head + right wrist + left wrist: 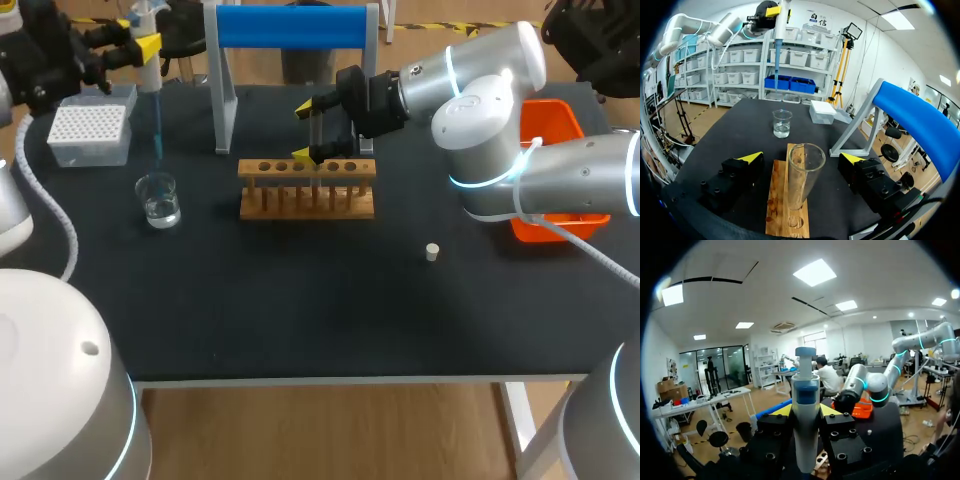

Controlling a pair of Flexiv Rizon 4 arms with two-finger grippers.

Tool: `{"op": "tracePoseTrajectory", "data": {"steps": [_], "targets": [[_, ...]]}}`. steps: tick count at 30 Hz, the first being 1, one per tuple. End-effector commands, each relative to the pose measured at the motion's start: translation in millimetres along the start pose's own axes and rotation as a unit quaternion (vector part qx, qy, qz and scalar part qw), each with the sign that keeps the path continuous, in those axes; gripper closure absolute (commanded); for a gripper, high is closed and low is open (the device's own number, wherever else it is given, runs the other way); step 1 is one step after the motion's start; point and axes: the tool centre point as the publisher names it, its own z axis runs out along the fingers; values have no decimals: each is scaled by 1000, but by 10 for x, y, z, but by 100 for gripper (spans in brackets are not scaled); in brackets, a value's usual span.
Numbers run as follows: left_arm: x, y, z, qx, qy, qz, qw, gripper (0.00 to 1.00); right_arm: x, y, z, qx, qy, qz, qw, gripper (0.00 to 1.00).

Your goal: Invert the test tube, pick up the pipette, mount the tip to pipette, aspirate from beaker and dispense into the tube, eject the tip, return the pipette, and cap with the stopper.

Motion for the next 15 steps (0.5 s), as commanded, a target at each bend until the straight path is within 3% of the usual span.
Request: {"op": "tracePoseTrajectory", "data": {"steps": [1, 15], "targets": [[52, -205, 158, -17, 5, -4, 1000, 100, 6, 4, -7, 1, 0, 0, 1000, 0], [293, -710, 673, 1, 57, -2, 998, 100, 6, 4, -7, 1, 0, 0, 1000, 0]]}}
